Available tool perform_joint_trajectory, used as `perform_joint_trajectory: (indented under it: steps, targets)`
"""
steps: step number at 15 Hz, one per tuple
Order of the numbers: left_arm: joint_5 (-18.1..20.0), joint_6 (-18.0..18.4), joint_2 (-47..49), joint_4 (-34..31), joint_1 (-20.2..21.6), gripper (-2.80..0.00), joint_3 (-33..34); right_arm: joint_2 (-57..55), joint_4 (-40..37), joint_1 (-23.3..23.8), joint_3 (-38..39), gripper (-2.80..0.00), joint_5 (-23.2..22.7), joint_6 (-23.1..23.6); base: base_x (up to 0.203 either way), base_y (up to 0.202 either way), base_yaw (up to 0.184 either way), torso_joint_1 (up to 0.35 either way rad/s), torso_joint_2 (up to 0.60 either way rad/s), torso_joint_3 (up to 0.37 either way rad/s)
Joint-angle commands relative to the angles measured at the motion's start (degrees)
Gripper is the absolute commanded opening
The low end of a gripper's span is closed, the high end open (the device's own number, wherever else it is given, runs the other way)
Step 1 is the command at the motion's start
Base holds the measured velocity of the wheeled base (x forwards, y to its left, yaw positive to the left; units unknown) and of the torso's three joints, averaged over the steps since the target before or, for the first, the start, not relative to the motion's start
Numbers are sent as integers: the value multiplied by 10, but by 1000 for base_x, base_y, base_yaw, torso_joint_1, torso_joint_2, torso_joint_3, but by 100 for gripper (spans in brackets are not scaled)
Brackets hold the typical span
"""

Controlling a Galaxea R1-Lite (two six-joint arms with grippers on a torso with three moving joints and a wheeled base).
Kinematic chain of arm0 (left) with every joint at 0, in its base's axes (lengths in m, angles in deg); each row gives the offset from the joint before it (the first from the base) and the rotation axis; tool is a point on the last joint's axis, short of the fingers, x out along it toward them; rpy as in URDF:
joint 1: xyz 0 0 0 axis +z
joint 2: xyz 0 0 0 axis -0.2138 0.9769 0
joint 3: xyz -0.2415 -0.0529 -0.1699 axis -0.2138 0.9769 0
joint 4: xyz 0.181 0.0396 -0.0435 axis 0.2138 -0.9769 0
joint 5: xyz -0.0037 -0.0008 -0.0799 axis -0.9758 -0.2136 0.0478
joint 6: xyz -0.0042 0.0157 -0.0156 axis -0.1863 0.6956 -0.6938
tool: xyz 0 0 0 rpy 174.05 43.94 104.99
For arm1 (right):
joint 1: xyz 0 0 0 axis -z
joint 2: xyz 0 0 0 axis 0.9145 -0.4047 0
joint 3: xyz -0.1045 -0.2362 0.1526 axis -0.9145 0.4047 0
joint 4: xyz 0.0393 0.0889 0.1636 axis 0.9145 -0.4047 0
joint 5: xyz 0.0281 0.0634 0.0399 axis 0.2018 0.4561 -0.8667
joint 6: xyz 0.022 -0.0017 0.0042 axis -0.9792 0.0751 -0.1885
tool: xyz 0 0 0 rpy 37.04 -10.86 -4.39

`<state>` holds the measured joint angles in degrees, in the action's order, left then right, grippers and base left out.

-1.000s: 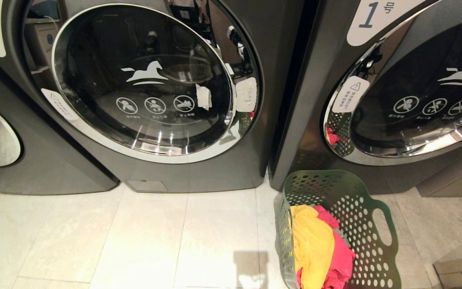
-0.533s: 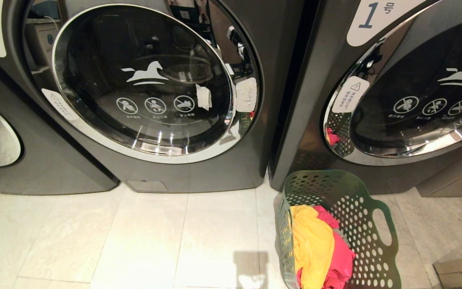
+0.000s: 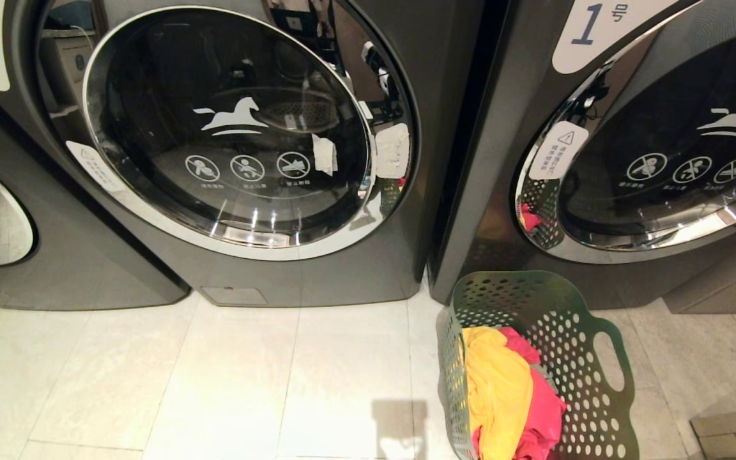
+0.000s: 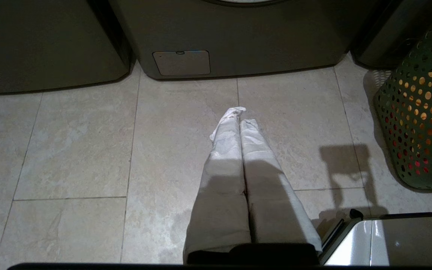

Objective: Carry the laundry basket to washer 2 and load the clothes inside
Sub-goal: Open the lid of the washing machine

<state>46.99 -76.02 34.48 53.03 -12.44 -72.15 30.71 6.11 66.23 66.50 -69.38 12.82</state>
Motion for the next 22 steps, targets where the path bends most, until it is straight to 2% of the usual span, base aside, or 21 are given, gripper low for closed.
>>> perform_joint_trajectory:
  steps: [1, 10, 22]
  targets:
    - [0, 0, 1, 0, 0, -280, -1, 0, 0, 0, 1, -280, -2, 0, 0, 0, 0, 0, 0, 0]
    - [-7, 4, 1, 0, 0, -280, 0, 0, -1, 0, 1, -280, -1, -1, 0, 0, 0, 1, 1, 16]
    - [-8, 3, 1, 0, 0, -280, -1, 0, -1, 0, 0, -280, 3, -7, 0, 0, 0, 2, 4, 196]
